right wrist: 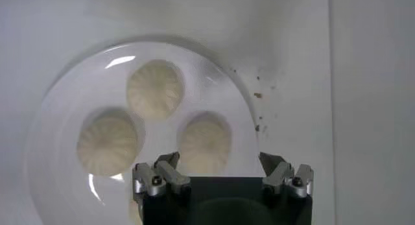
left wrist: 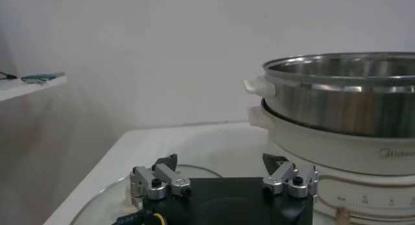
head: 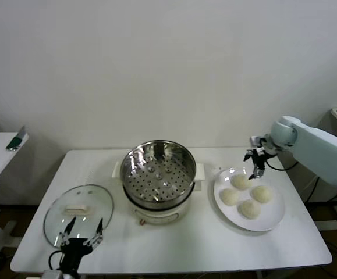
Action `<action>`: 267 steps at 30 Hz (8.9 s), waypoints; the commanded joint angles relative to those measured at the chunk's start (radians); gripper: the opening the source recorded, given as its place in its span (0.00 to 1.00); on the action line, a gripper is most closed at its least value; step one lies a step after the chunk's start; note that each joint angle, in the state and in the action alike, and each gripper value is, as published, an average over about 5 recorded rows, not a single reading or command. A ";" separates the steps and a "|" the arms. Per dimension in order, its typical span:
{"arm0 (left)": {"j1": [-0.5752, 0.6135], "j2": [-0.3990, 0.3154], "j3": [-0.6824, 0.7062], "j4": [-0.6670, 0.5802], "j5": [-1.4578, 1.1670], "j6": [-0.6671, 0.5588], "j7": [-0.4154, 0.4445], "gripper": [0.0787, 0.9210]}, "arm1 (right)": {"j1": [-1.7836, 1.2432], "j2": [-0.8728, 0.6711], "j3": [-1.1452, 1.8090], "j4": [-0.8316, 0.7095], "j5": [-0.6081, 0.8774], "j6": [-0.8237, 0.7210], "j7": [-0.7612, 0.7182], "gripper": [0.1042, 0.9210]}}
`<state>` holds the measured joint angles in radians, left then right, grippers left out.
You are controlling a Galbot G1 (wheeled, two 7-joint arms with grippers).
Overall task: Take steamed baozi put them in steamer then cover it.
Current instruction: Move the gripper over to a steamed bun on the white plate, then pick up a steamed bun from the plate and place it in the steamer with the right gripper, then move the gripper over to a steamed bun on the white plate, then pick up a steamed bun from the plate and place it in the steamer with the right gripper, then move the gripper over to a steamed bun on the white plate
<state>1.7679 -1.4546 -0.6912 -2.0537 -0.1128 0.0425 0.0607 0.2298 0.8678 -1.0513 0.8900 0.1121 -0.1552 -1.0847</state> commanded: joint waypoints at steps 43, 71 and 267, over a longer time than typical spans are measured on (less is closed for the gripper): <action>-0.002 -0.002 0.014 0.003 0.015 0.001 -0.007 0.88 | 0.483 0.083 -0.336 0.197 0.188 0.293 -0.039 0.67; -0.003 0.027 0.023 -0.032 0.014 -0.003 -0.019 0.88 | 0.298 0.597 -0.270 -0.007 -0.398 0.878 0.096 0.65; 0.002 0.000 0.035 -0.097 -0.023 0.032 -0.017 0.88 | 0.621 -0.291 -0.831 0.685 0.422 -0.202 0.269 0.88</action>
<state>1.7704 -1.4538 -0.6562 -2.1522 -0.1369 0.0741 0.0432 0.9497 0.8536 -1.8445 1.4693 0.7431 -0.3262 -0.8902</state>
